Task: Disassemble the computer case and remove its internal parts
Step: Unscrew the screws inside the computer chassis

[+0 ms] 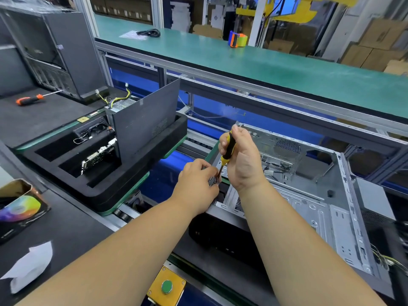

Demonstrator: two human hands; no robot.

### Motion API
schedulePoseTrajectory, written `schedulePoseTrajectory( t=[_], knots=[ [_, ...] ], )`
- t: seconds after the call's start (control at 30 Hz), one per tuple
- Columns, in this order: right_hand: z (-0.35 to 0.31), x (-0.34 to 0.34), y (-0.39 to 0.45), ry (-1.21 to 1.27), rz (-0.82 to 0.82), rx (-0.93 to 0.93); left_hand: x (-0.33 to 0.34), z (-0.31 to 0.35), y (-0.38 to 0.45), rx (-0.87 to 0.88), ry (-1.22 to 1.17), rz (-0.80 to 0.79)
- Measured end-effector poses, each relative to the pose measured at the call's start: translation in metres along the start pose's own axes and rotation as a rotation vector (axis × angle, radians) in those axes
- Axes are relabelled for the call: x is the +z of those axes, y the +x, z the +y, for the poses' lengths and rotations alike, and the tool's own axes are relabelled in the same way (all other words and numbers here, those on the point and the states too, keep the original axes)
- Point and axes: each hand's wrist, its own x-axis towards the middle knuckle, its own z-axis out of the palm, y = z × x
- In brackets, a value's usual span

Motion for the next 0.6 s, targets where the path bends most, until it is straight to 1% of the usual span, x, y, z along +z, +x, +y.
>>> schedulePoseTrajectory(
  t=[0.1,0.47,0.6],
  knots=[
    [-0.0014,-0.0035,0.0005,-0.07,-0.008,0.002,0.0002,-0.0006,0.0004,0.003,0.0,-0.002],
    [-0.0011,-0.0042,0.004,-0.049,0.017,0.072,-0.0021,0.0017,-0.0015,0.012,-0.006,-0.001],
    [0.0016,-0.0002,0.004,-0.012,0.038,0.068,-0.0024,0.0016,-0.0021,0.011,-0.004,-0.008]
  ],
)
